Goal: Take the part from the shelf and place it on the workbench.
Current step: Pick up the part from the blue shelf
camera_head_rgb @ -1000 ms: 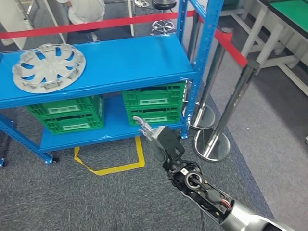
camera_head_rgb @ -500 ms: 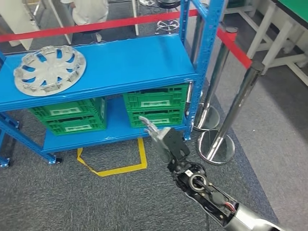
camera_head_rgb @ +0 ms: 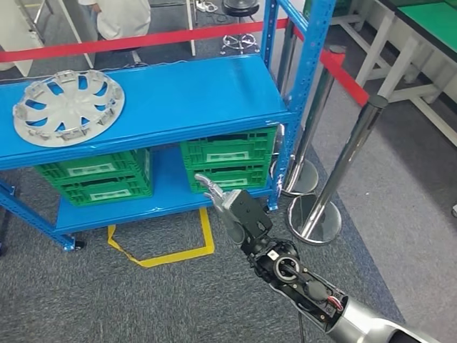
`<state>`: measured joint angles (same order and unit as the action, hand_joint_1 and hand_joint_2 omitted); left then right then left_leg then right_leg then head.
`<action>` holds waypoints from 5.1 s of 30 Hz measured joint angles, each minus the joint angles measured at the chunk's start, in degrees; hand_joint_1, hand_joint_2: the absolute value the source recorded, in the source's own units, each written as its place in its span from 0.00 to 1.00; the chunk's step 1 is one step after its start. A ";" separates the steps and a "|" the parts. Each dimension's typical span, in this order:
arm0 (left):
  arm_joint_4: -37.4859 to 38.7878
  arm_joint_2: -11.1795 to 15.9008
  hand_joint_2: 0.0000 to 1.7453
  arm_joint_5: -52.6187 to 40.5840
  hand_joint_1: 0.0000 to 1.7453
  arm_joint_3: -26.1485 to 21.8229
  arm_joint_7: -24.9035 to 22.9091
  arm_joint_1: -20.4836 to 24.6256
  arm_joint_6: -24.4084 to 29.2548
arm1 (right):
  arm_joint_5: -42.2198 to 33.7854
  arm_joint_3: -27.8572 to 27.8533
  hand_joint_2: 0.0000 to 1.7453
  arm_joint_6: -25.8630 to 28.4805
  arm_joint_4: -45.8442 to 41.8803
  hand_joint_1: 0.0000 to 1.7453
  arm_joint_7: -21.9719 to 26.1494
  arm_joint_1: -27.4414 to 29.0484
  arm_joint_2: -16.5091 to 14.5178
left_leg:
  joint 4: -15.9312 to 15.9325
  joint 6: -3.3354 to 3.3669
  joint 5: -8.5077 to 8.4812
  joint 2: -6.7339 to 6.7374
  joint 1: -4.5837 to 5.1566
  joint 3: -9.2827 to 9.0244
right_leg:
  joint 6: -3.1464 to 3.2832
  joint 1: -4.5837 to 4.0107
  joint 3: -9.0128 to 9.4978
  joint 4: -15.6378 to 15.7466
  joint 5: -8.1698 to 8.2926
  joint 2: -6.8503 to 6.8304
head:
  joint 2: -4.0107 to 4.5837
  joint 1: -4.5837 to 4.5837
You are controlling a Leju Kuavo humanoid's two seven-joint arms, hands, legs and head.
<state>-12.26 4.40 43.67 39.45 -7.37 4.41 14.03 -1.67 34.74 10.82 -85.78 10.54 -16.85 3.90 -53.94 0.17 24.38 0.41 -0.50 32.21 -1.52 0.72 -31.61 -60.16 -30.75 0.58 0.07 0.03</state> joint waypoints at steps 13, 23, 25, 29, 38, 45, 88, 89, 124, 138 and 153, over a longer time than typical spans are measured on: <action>0.00 0.02 0.00 -0.21 0.00 0.03 0.11 0.03 -0.01 | 0.48 -0.07 0.00 0.33 -0.14 0.00 -0.24 0.47 0.35 | -0.34 -1.25 1.97 -0.35 0.45 -2.08 | 1.51 -0.34 0.94 4.58 4.51 0.03 | 0.00 -2.02; 0.00 0.09 0.00 -0.04 0.00 0.13 0.00 -0.11 -0.01 | 0.71 -0.04 0.00 0.52 -0.32 0.00 -0.27 0.56 0.39 | -5.46 -2.87 0.82 -0.07 -0.45 3.09 | 1.90 0.29 2.25 5.41 3.86 -0.31 | 0.00 0.63; 0.00 0.10 0.00 -0.04 0.00 0.14 0.00 0.05 -0.02 | 0.77 -0.05 0.00 0.59 -0.32 0.00 -0.30 0.52 0.39 | -0.37 -2.34 -0.71 0.01 -0.32 0.75 | 1.27 0.02 2.50 5.47 3.43 -0.30 | 0.00 0.74; 0.00 0.02 0.00 -0.04 0.00 0.17 0.00 -0.01 -0.01 | 0.85 -0.05 0.00 0.59 -0.35 0.00 -0.33 0.48 0.42 | 0.41 -0.78 -0.45 -0.30 -0.31 0.12 | 0.01 0.14 2.44 4.64 2.25 -0.37 | 0.00 0.20; 0.00 -0.05 0.00 0.03 0.00 0.20 -0.02 -0.09 -0.08 | 1.05 -0.07 0.00 0.63 -0.32 0.00 -0.70 0.86 0.62 | 0.50 0.08 1.08 -1.50 0.09 -2.24 | 0.24 0.16 -2.16 -1.90 2.97 0.09 | 0.00 -2.16; 0.00 0.09 0.00 0.13 0.00 0.25 0.02 -0.02 -0.20 | 1.17 -0.04 0.00 0.99 -0.71 0.00 -0.92 0.67 0.67 | -1.99 -1.86 2.95 -1.85 0.09 -1.32 | 1.95 0.23 1.94 5.68 4.80 0.14 | 0.00 -1.82; 0.09 0.36 0.00 0.50 0.00 1.07 -0.15 0.18 -0.15 | 1.84 0.47 0.00 0.51 -0.82 0.00 -0.92 0.30 0.65 | 0.04 -1.42 -1.24 1.60 -0.01 1.20 | 0.74 -0.33 4.87 6.42 1.79 -5.78 | 0.00 0.23; 0.09 0.36 0.00 0.50 0.00 1.11 -0.15 0.09 -0.15 | 1.84 0.47 0.00 0.50 -0.84 0.00 -0.91 0.25 0.66 | 0.11 -1.06 -1.11 1.08 -0.06 1.02 | 0.37 -0.19 5.12 6.29 1.41 -5.69 | 0.00 0.04; 0.17 0.51 0.00 2.32 0.00 1.51 -0.17 0.11 -0.01 | 0.58 -0.28 0.00 3.91 -1.42 0.00 0.01 1.23 0.96 | 0.46 0.48 -0.20 -0.61 -0.20 -0.41 | -0.27 0.22 -3.12 -7.30 -2.93 -0.79 | 0.00 -1.24; 0.20 0.15 0.00 3.23 0.00 1.54 -0.18 0.13 0.53 | -0.73 -3.01 1.00 12.57 -1.45 0.00 2.04 2.20 0.93 | -6.56 -1.78 4.91 -1.21 0.05 1.01 | 2.64 -0.03 2.21 6.14 5.43 -0.55 | 0.00 -1.55; 0.23 0.08 0.00 3.41 0.00 2.48 -0.20 0.03 0.57 | -2.62 -5.99 1.00 15.01 -2.34 0.00 2.99 3.60 1.07 | 0.30 0.31 -0.42 -0.56 -0.39 -0.10 | 0.09 0.06 0.57 -0.41 -0.12 -0.64 | 0.00 -0.75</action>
<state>-12.03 4.48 47.08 41.93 -7.56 4.45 14.60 -4.29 28.74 25.83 -88.12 13.53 -13.25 4.96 -53.64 0.48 23.96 -0.15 -0.89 32.11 -1.42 0.78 -31.04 -60.57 -30.87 -0.06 0.07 -0.72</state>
